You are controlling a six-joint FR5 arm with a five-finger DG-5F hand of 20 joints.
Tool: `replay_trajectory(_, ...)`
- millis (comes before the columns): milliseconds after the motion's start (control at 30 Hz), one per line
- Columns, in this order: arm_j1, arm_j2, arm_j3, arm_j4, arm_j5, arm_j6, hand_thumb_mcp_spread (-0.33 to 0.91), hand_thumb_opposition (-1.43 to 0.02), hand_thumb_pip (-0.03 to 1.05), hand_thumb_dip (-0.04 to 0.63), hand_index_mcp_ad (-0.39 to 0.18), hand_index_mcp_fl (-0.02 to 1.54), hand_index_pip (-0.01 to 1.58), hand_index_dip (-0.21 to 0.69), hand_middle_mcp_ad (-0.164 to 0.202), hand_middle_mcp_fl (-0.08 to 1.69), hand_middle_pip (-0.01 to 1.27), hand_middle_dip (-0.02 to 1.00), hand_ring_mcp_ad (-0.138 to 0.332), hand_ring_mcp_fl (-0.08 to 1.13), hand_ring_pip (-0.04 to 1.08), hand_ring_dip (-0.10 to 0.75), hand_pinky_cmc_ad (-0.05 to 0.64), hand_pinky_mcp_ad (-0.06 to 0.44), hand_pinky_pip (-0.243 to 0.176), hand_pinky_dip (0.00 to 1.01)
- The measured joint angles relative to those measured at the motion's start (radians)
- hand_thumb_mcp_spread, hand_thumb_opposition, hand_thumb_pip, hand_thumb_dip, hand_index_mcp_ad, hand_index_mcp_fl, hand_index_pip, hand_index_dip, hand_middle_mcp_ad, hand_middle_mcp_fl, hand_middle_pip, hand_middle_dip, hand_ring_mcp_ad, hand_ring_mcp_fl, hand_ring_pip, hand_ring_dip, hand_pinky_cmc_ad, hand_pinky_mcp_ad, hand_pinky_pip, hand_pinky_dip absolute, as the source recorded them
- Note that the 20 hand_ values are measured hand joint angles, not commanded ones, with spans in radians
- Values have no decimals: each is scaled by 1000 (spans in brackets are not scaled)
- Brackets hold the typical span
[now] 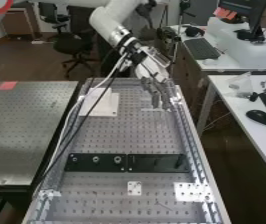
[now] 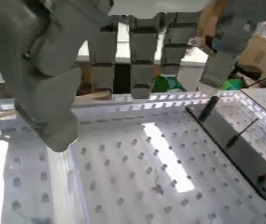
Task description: Grab the chopstick and place it in the clear container
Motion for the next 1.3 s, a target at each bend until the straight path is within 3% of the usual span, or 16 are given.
replay_trajectory(400,28,65,-81,-65,-38,74,309,-860,604,253,-176,848,59,-37,31,475,126,279,80,99,204,129,382,335,-105,930)
replay_trajectory(467,36,82,-98,-78,-42,90,304,-864,604,253,-176,934,61,-35,31,475,126,279,77,99,204,129,379,332,-105,930)
replay_trajectory(633,48,116,-128,-72,-27,107,304,-864,604,253,-176,988,52,-30,33,506,126,279,77,112,204,129,379,332,-105,930)
replay_trajectory(800,47,132,-136,-43,11,127,304,-881,604,253,-176,899,45,-37,33,511,126,279,75,129,202,129,379,335,-105,930)
replay_trajectory(967,41,178,-160,74,63,105,300,-881,606,253,-176,752,37,-24,31,511,126,279,75,131,202,129,379,337,-105,930)
replay_trajectory(1167,37,306,-265,342,91,36,267,-864,600,255,-157,538,35,-24,51,517,124,279,101,152,230,129,382,342,-105,937)
replay_trajectory(1300,31,379,-331,471,66,-6,272,-846,585,237,-152,442,51,-24,58,499,124,279,117,154,227,129,382,346,-105,937)
